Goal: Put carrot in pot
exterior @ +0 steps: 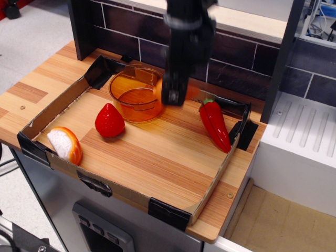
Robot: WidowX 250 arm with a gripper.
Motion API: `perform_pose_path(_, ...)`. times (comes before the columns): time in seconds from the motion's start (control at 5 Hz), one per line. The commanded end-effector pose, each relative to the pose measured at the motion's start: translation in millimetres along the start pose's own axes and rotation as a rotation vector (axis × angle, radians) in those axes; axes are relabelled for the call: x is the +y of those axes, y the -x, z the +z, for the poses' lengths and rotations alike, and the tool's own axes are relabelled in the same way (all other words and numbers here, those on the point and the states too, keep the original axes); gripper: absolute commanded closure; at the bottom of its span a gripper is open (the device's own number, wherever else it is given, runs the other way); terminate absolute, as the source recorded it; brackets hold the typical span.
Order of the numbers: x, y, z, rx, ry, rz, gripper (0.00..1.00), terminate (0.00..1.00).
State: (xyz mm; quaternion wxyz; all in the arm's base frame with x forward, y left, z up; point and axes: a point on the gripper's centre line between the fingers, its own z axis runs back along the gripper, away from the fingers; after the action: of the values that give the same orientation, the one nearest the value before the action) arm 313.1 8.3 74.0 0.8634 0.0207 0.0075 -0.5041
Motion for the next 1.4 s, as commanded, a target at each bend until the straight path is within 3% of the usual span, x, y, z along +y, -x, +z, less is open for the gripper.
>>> perform_pose_path(0.0, 63, 37, 12, 0.047, -0.088, 0.193, 1.00, 0.00)
perform_pose_path(0.2, 64, 49, -1, 0.091, -0.104, 0.175, 1.00, 0.00)
perform_pose_path(0.4, 59, 48, -7, 0.103, -0.101, 0.161, 0.00, 0.00)
perform_pose_path(0.8, 57, 47, 3, 0.065, -0.140, 0.172, 0.00, 0.00)
perform_pose_path(1.0, 51, 41, 36, 0.001, -0.182, 0.194, 0.00, 0.00)
perform_pose_path(1.2, 41, 36, 64, -0.059, -0.167, 0.195, 0.00, 0.00)
